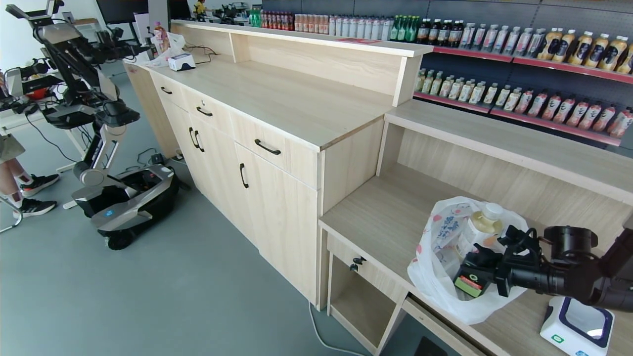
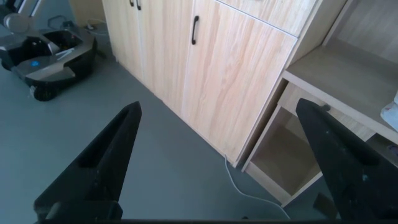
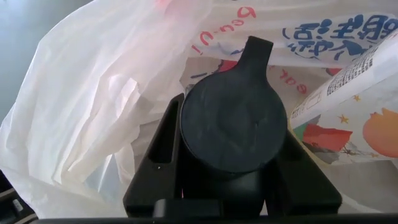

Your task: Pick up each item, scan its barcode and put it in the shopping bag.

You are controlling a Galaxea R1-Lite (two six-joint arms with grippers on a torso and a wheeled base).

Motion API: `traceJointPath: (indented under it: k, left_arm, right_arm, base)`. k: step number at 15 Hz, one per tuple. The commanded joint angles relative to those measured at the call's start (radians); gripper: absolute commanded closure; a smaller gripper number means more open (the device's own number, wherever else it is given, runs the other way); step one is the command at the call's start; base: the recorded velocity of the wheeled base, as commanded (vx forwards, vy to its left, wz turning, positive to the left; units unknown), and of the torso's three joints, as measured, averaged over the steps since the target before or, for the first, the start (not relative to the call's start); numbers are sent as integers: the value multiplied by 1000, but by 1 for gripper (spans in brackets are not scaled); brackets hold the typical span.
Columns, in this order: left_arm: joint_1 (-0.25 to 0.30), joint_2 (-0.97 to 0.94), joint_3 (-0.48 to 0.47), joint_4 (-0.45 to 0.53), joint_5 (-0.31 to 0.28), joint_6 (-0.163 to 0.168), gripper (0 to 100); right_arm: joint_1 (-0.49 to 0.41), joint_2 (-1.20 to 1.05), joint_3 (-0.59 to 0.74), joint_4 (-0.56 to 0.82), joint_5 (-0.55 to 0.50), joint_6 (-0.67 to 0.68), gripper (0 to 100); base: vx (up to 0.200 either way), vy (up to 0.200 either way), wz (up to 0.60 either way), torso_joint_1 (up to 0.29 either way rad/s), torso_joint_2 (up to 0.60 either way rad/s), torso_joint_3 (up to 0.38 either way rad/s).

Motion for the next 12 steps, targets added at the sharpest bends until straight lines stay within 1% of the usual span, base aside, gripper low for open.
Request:
traceJointPath:
  k: [1,12]
  left_arm:
    - [1,0,0,0,0,-1,0]
    - [1,0,0,0,2,-1,0]
  right_arm:
    - [0,7,1,-1,-1,-1,100]
    - [-8,26,13,6,-1,1,100]
  base:
    - [0,0,0,0,0,0]
    - [0,0,0,0,0,0]
